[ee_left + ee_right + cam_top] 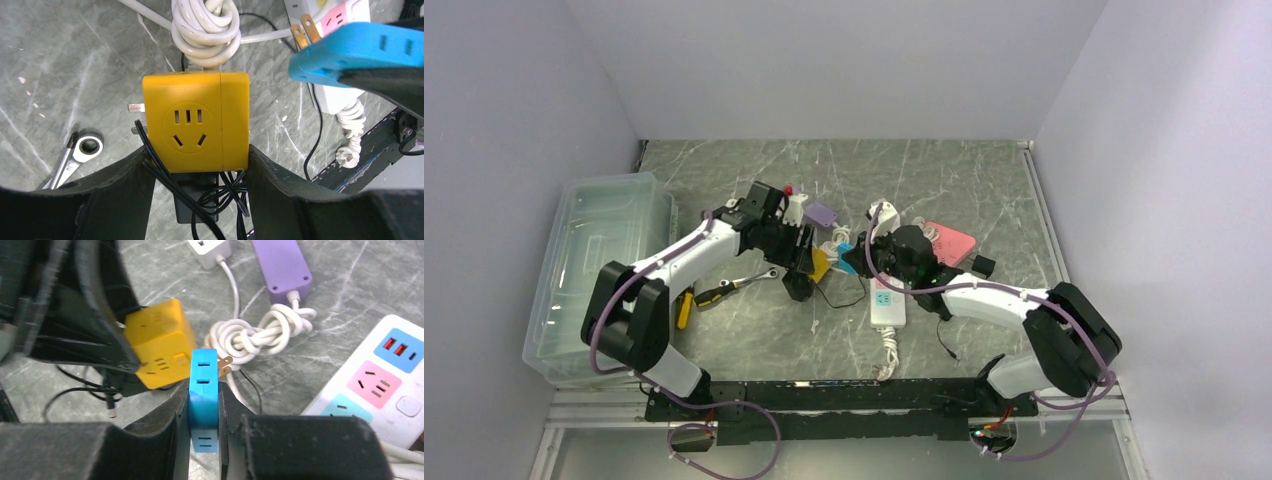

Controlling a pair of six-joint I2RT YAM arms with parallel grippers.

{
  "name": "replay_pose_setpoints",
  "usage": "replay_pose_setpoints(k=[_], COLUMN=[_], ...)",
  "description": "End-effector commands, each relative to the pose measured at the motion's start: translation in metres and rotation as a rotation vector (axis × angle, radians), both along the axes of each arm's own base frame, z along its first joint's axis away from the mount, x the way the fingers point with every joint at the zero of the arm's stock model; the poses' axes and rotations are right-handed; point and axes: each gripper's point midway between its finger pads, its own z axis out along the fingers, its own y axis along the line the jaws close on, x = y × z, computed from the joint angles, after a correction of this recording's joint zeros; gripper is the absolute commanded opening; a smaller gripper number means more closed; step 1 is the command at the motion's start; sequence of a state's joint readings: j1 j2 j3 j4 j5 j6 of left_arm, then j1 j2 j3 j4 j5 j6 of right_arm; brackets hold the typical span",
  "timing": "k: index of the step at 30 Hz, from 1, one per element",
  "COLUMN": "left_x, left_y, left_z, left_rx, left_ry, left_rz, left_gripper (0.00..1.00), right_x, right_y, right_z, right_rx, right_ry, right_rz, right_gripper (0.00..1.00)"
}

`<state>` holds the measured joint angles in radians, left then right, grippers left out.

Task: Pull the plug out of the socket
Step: Remove the plug from the socket, then place the plug at the center of the board.

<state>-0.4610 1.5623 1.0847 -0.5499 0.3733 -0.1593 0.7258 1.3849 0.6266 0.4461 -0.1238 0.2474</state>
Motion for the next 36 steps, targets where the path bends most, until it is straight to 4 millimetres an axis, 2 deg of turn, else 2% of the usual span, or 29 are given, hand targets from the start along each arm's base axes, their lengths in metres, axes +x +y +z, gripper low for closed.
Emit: replay_pose_setpoints(k=[1,4,8,14,17,20,22,26,31,34,36], left_x=[0.014,0.008,0.003,0.007,0.014,0.022,0.027,0.039,0.043,0.044,0.044], left_y=[-0.008,-0.014,-0.017,-0.015,-0.008,0.003,0.009,0.024,0.031,0.029,0.030], left_z=[0.053,0.069,0.079,0.082,0.080,0.076,0.071,0.059,0.040,0.033,0.028], left_rx=[-0.162,-0.227,-0.265,-0.319,-0.322,-0.324,-0.326,-0.334,-0.335,-0.355,-0.356], left_ry=[-0.167,-0.207,-0.228,-0.185,-0.165,-0.135,-0.102,-0.033,0.064,0.117,0.148], left_rz=[-0.025,-0.069,-0.092,-0.063,-0.020,0.048,0.098,0.205,0.294,0.321,0.346], left_gripper=[0.00,0.00,0.00,0.00,0.00,0.00,0.00,0.00,0.00,0.00,0.00], right_x=[0.022,0.035,0.048,0.055,0.055,0.052,0.049,0.036,0.015,-0.009,-0.026], right_y=[-0.003,-0.010,-0.024,-0.038,-0.040,-0.044,-0.048,-0.053,-0.043,-0.014,0.013], right_z=[-0.001,-0.018,-0.038,-0.049,-0.043,-0.031,-0.019,0.021,0.060,0.076,0.073], right_rx=[0.006,-0.023,-0.030,-0.007,0.005,0.020,0.042,0.096,-0.016,-0.072,-0.111], right_ry=[0.035,0.104,0.199,0.264,0.240,0.192,0.139,-0.017,-0.234,-0.312,-0.323], right_rz=[-0.088,-0.151,-0.223,-0.249,-0.238,-0.230,-0.227,-0.208,-0.309,-0.296,-0.263], right_gripper=[0.00,0.01,0.10,0.54,0.73,0.85,0.89,0.92,0.92,0.88,0.85])
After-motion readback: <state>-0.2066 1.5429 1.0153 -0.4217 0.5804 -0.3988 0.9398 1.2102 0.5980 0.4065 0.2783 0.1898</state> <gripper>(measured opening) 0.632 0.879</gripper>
